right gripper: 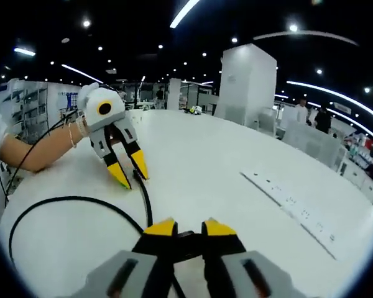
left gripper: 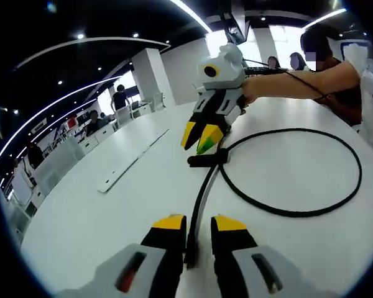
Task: Find the charging cable on the desk, coil it up and secure with Velcro.
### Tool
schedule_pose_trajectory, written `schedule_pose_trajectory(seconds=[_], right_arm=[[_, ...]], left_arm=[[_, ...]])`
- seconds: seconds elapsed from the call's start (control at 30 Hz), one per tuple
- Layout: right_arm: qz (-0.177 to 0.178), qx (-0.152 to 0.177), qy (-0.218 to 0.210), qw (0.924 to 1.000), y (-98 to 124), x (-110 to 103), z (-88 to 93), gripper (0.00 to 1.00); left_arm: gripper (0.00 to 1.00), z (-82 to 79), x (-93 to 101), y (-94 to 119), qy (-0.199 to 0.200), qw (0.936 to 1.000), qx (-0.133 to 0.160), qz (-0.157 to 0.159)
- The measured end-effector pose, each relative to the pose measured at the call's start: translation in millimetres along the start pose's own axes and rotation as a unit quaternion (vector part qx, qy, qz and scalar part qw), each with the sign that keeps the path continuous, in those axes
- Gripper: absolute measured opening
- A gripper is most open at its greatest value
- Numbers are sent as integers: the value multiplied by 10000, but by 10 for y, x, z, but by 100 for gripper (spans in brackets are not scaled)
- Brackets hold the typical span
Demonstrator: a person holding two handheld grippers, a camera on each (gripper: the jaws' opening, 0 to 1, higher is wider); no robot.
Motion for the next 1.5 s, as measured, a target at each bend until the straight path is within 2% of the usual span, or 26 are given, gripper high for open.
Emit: schedule_pose_trajectory(seconds=[0.03, 0.07, 0.13, 0.2, 0.27, 0.5, 0.7, 0.73, 0.8, 0.87, 0.97, 1.03, 1.07, 1.13, 1.17, 1.27, 1.3, 1.33, 1.37, 1.47, 1.5], right_arm=[[16, 19, -2, 10000, 6, 10, 2, 22], [35, 25, -26, 10000, 11, 12, 4, 25], [100, 75, 5, 9999, 27, 16, 16, 33], [245, 163, 33, 9996, 38, 28, 20, 45], [402, 256, -218, 9986, 42, 27, 17, 55], [543, 311, -57, 9980, 56, 10, 15, 55], [893, 435, -156, 9949, 127, -11, 34, 54], [1079, 495, -211, 9927, 150, -8, 49, 54], [1337, 574, -236, 9891, 186, -4, 62, 53], [1564, 631, -220, 9854, 227, -10, 75, 53], [1907, 652, -213, 9792, 277, 5, 107, 53], [2143, 728, -285, 9736, 312, 14, 126, 52], [2345, 773, -345, 9684, 349, 21, 136, 52], [2745, 863, -465, 9566, 420, 37, 154, 52], [2897, 900, -494, 9516, 454, 39, 156, 52], [3451, 1125, -542, 9302, 594, 22, 157, 51], [3553, 1169, -563, 9257, 624, 22, 158, 51], [3726, 1286, -634, 9169, 684, 28, 160, 51], [3827, 1346, -673, 9115, 718, 35, 163, 50], [4322, 1465, -812, 8861, 896, 81, 203, 51], [4490, 1516, -873, 8762, 963, 96, 221, 51]], left_arm=[[23, -53, -1, 0, -12, 9998, 192, -14], [27, -73, -8, 17, -26, 9997, 225, -30], [38, -101, -28, 26, -3, 9997, 218, -140], [49, -107, -52, 16, 78, 9994, 218, -257], [60, -100, -71, -8, 103, 9991, 260, -329], [61, -90, -88, -96, 223, 9986, 333, -349], [61, -115, -176, -186, 454, 9947, 582, -721], [61, -109, -213, -224, 683, 9913, 598, -953], [62, -117, -256, -277, 732, 9882, 608, -1196], [64, -144, -290, -342, 993, 9813, 721, -1484], [63, -203, -346, -402, 1323, 9656, 1067, -1969], [63, -215, -370, -418, 1435, 9567, 1143, -2260], [63, -217, -378, -419, 1506, 9517, 1221, -2380], [64, -222, -393, -423, 1646, 9410, 1376, -2618], [64, -208, -415, -408, 1772, 9317, 1441, -2825], [66, -137, -486, -338, 2134, 8964, 1503, -3584], [66, -123, -496, -321, 2226, 8875, 1529, -3734], [66, -106, -498, -303, 2322, 8791, 1573, -3853], [66, -95, -499, -291, 2354, 8765, 1566, -3896], [70, -57, -516, -222, 2310, 8580, 1413, -4365], [71, -58, -521, -202, 2294, 8509, 1441, -4501]])
Point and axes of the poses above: the point that each gripper's makers call its tool centre point, and the gripper's own axes: y roughly backward along the fingers, x roughly to its right, z roughly out of its underside, the point moved 10 cm from there along y, roughly backward along the fingers, and after that the axes turned 7 degrees about x, right-handed, at the moved point
